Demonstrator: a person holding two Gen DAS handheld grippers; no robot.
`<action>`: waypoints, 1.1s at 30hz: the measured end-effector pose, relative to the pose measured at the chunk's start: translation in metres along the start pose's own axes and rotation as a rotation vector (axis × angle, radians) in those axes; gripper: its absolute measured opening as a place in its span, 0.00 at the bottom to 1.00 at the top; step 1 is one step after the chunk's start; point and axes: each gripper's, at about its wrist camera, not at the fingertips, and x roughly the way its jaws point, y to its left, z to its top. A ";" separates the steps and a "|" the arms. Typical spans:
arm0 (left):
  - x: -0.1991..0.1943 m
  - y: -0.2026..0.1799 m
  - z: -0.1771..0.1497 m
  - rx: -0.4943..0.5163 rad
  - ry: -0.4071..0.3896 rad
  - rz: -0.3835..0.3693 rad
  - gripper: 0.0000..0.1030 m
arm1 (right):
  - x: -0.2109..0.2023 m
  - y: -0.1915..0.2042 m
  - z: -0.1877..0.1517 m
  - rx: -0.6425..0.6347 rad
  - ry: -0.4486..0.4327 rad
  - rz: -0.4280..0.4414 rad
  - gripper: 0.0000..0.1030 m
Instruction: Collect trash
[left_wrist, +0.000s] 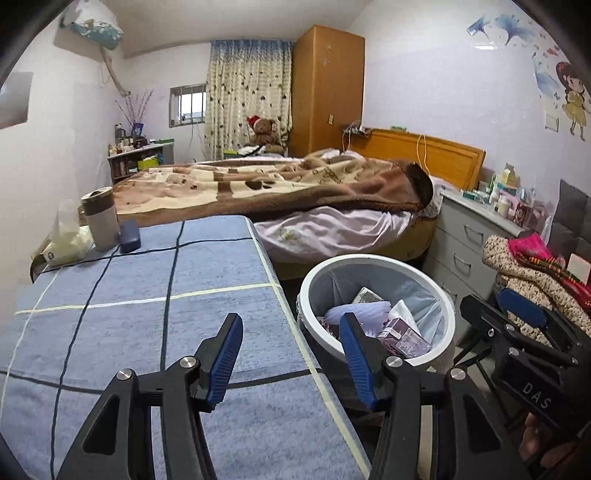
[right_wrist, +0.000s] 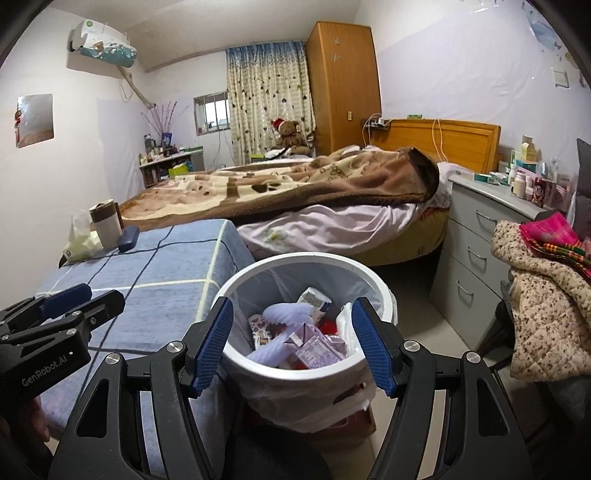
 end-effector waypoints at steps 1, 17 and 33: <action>-0.005 0.001 -0.001 -0.001 -0.005 0.009 0.59 | -0.003 0.001 -0.002 0.003 -0.005 -0.001 0.66; -0.039 -0.001 -0.019 0.044 -0.054 0.078 0.61 | -0.024 0.012 -0.017 0.023 -0.035 -0.034 0.66; -0.041 -0.006 -0.022 0.046 -0.045 0.078 0.61 | -0.024 0.013 -0.019 0.027 -0.030 -0.031 0.66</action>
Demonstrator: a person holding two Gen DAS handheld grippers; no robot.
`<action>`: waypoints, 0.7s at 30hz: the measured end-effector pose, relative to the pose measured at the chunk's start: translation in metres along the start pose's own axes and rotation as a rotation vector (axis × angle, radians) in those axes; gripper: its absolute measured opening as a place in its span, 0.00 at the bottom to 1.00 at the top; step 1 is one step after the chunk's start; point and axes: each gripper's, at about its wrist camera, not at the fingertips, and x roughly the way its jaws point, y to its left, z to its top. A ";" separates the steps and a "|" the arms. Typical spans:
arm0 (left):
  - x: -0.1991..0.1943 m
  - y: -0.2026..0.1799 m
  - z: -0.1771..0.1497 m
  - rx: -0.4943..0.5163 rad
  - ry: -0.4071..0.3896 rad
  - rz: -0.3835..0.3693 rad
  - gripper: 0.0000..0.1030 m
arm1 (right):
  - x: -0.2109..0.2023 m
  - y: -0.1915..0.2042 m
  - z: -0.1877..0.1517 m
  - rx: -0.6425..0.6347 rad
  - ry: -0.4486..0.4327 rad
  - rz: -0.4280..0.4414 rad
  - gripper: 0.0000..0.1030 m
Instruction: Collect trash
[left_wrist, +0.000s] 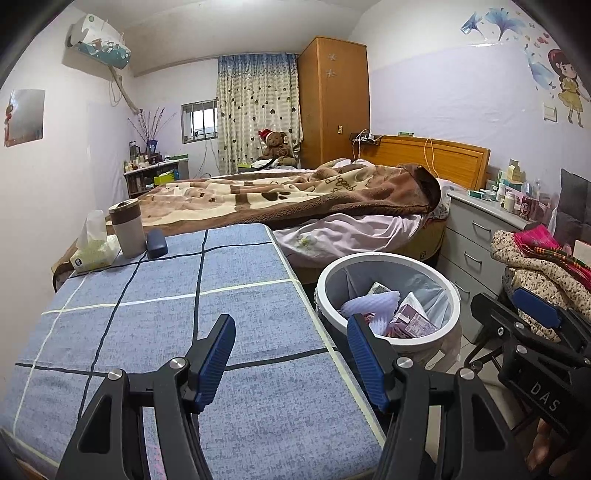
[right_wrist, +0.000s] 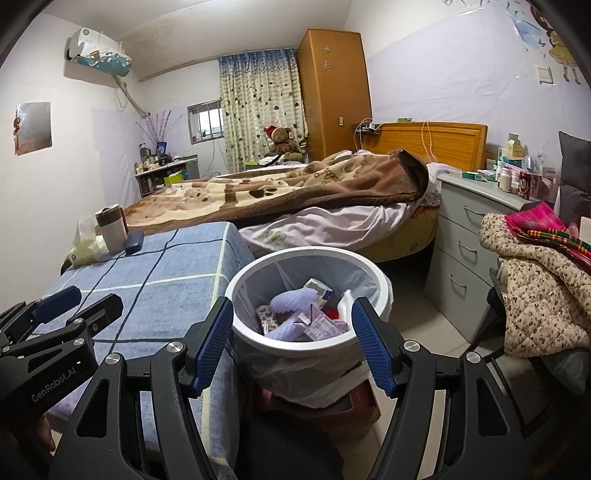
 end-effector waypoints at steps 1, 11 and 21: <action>0.000 0.001 0.000 -0.001 0.000 -0.001 0.61 | 0.000 0.001 0.000 0.000 0.000 0.000 0.66; -0.003 0.000 0.000 -0.006 -0.004 0.000 0.61 | -0.001 0.003 0.000 -0.001 -0.002 0.000 0.66; -0.004 0.000 0.003 -0.010 -0.007 0.001 0.61 | -0.003 0.007 0.000 -0.003 -0.007 0.000 0.66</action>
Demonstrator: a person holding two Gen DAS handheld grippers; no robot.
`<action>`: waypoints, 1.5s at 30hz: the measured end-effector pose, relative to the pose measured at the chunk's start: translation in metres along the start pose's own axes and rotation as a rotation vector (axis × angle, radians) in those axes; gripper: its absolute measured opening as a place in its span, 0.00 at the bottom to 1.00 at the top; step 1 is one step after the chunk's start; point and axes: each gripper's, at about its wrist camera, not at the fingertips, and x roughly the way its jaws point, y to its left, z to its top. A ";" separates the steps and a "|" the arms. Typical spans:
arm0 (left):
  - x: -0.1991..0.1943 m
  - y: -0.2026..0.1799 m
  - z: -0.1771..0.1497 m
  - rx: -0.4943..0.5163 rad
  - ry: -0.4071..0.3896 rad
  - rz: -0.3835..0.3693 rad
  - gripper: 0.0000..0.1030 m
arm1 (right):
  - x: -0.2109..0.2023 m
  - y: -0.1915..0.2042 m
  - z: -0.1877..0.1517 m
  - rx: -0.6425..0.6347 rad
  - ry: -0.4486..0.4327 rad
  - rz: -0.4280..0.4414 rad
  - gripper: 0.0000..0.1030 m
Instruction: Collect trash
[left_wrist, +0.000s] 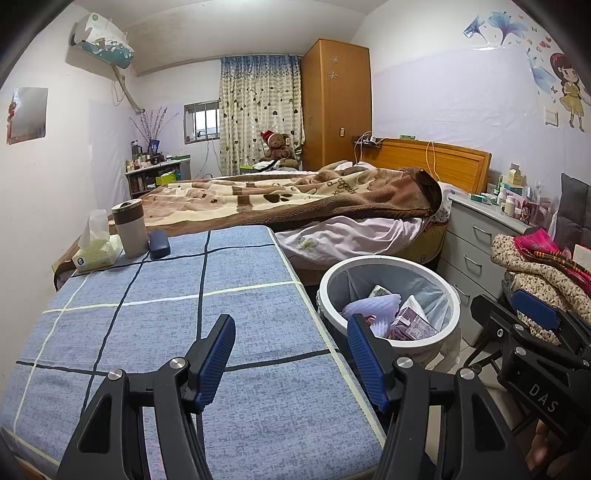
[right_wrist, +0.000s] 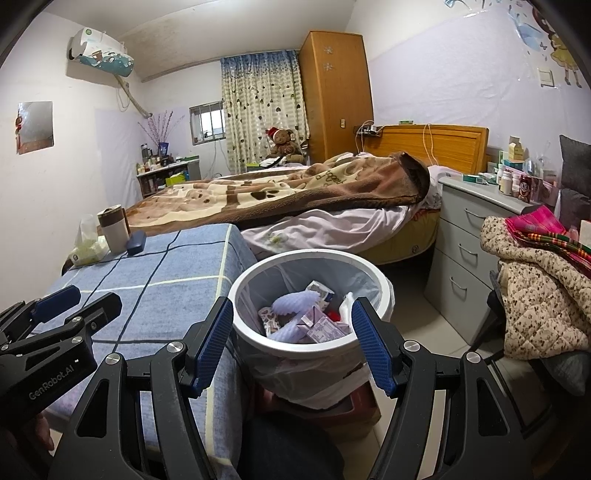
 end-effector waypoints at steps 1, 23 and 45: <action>-0.001 0.000 0.001 -0.002 -0.001 0.001 0.61 | 0.000 0.001 0.000 -0.001 -0.001 0.001 0.66; -0.003 0.003 0.002 -0.012 -0.004 0.005 0.61 | -0.003 0.008 0.003 -0.006 -0.002 0.003 0.66; -0.003 0.005 0.003 -0.015 -0.001 0.005 0.61 | -0.003 0.010 0.003 -0.009 -0.003 0.004 0.66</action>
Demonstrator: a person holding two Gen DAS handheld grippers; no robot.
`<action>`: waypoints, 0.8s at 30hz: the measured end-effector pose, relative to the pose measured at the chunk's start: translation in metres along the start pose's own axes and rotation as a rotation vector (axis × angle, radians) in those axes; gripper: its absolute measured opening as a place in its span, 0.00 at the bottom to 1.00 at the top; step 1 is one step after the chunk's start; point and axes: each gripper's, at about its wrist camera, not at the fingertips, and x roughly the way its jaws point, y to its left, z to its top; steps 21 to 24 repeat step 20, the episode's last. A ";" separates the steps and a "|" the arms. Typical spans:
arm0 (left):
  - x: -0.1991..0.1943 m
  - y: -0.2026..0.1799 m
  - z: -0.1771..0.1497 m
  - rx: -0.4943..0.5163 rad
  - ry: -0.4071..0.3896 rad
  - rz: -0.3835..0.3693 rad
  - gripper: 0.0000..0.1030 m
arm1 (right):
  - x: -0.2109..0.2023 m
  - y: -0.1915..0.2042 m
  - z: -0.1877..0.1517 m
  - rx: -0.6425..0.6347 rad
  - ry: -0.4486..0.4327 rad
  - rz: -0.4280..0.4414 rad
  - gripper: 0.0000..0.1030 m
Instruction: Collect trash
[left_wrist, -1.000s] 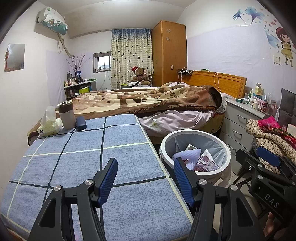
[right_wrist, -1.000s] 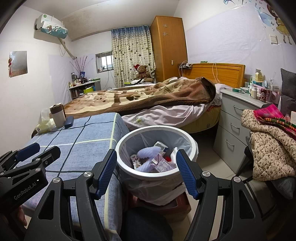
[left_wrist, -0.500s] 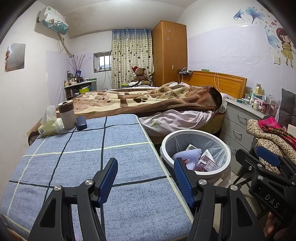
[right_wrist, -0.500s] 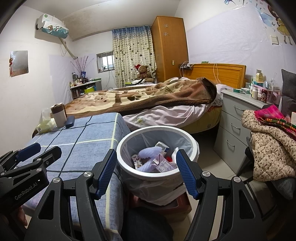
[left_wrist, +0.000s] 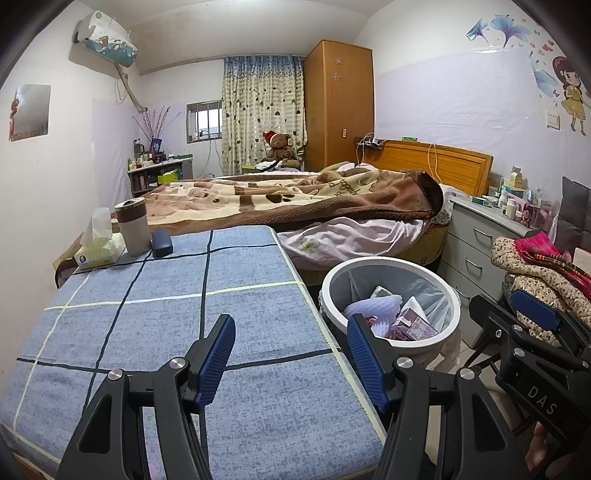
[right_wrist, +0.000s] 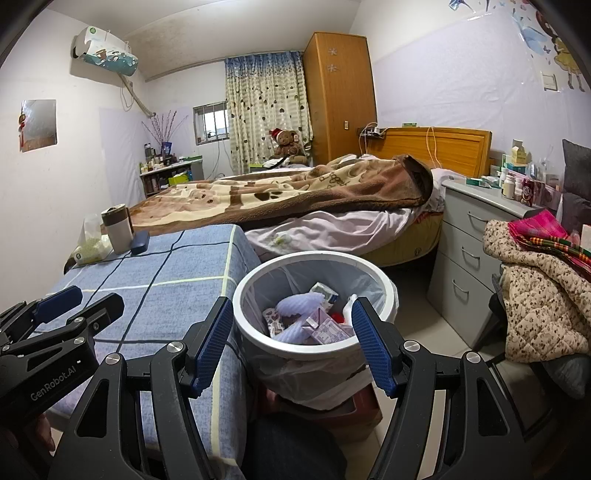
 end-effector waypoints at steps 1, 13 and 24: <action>0.000 0.000 0.000 0.000 -0.001 0.000 0.61 | 0.000 0.000 0.000 -0.001 0.001 0.000 0.66; 0.001 0.000 -0.001 0.002 0.003 -0.003 0.61 | 0.000 -0.001 0.000 -0.001 0.001 0.000 0.66; 0.002 -0.001 -0.002 -0.001 0.003 -0.002 0.61 | 0.000 0.000 0.000 -0.002 0.001 0.001 0.66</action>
